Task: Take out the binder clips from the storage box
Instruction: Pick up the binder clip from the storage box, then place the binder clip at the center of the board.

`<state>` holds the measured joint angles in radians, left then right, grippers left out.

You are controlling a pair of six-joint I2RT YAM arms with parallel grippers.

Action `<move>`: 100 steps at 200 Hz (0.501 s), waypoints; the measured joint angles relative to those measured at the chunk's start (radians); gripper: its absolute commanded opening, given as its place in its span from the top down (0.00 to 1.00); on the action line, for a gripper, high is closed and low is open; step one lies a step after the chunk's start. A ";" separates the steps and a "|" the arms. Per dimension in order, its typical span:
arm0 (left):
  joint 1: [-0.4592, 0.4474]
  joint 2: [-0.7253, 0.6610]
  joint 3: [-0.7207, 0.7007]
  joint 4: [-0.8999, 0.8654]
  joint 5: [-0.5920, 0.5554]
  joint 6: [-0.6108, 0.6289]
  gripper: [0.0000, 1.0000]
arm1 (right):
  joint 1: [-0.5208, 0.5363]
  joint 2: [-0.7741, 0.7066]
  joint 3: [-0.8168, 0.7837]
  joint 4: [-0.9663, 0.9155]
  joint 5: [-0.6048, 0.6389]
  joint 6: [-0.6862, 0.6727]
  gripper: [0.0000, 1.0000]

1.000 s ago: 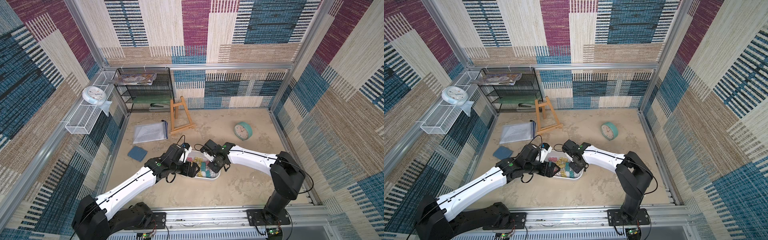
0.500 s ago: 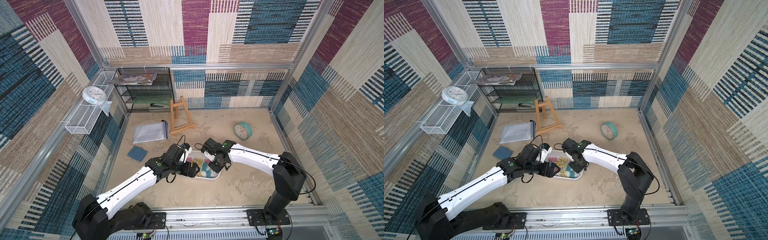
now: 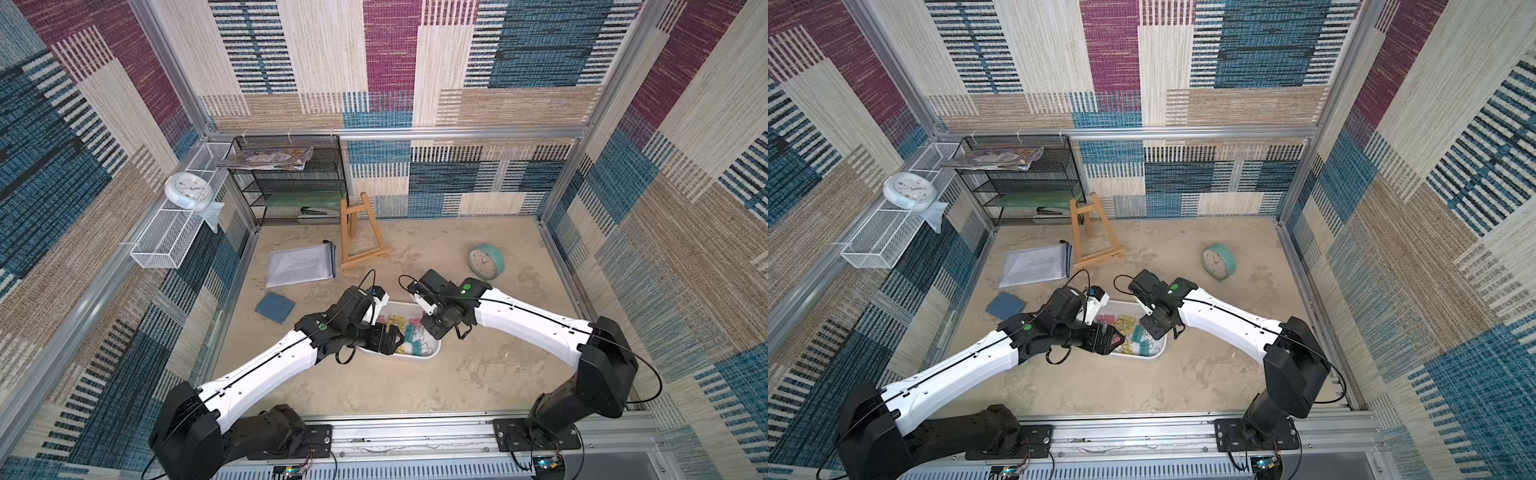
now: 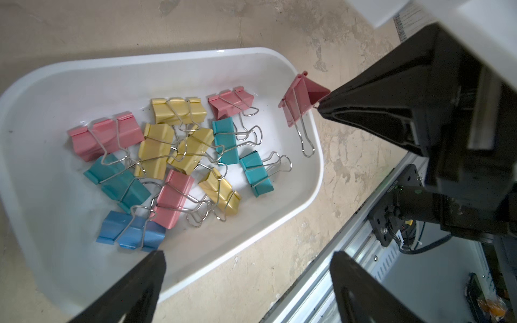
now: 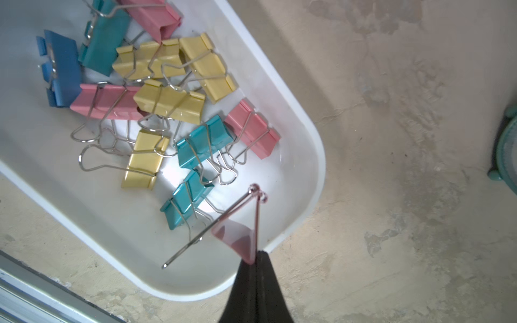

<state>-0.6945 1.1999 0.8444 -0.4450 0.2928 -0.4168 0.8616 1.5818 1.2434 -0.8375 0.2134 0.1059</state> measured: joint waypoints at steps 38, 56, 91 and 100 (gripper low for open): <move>-0.030 0.039 0.034 0.029 -0.003 -0.011 0.04 | -0.039 -0.047 -0.001 -0.050 0.197 0.098 1.00; -0.050 0.074 0.068 0.045 -0.005 -0.018 0.05 | -0.079 -0.071 -0.018 -0.057 0.261 0.136 1.00; -0.100 0.156 0.145 0.077 -0.027 -0.022 0.05 | -0.189 0.012 -0.036 -0.087 0.277 0.170 1.00; -0.112 0.170 0.157 0.079 -0.029 -0.022 0.05 | -0.210 0.041 -0.036 -0.093 0.283 0.170 1.00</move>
<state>-0.8066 1.3697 1.0016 -0.3656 0.2642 -0.4389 0.6514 1.6230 1.2076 -0.9302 0.4961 0.2756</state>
